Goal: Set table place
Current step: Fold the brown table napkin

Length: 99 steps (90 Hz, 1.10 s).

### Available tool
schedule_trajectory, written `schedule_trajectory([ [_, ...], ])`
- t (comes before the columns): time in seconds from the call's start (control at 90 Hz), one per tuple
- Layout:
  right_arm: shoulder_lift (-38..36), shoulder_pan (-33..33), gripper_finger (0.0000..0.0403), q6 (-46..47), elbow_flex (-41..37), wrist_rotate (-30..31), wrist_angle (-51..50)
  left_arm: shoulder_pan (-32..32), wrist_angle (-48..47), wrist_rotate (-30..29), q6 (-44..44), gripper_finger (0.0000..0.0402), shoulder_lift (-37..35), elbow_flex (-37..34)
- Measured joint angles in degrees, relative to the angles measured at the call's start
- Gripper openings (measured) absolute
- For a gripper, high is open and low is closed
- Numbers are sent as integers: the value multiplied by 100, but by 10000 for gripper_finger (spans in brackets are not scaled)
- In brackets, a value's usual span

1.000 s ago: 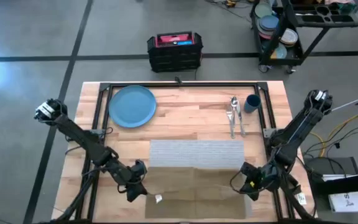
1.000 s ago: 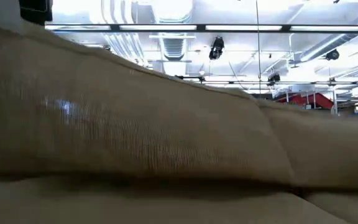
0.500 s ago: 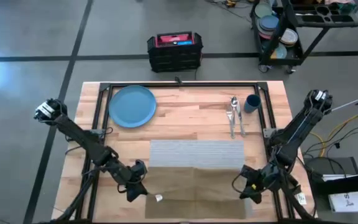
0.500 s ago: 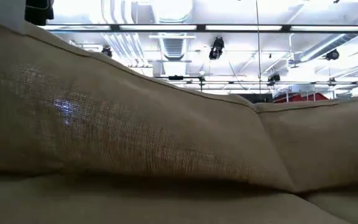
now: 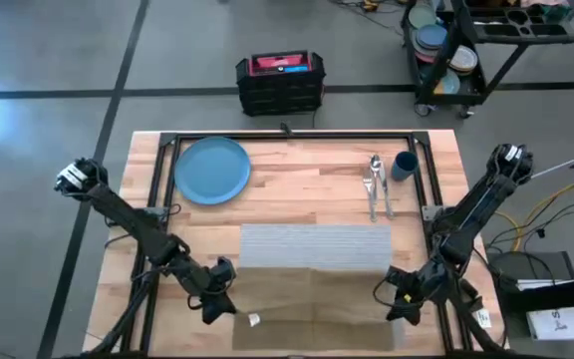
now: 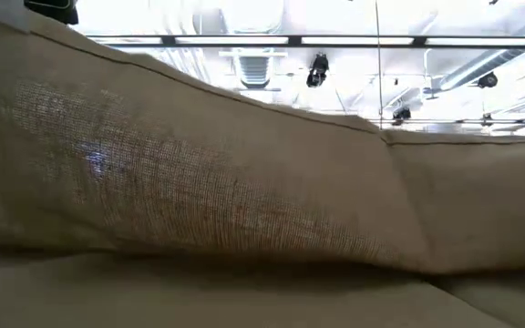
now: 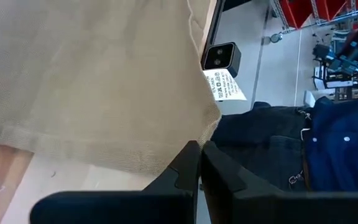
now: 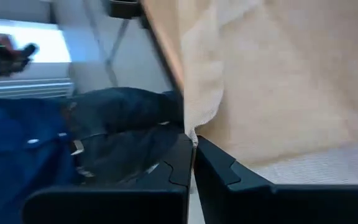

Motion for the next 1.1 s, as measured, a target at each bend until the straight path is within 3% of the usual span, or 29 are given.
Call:
schedule_trajectory([
  [0.578,148,-1,0,-88,-183,-388,347,3,39,134,85,0,-26,0],
  [0.733,182,0,0,-69,-256,-237,984,4,39,194,44,0,-50,0],
  [1.1,269,11,0,55,-359,-304,842,7,9,329,61,0,-59,0],
])
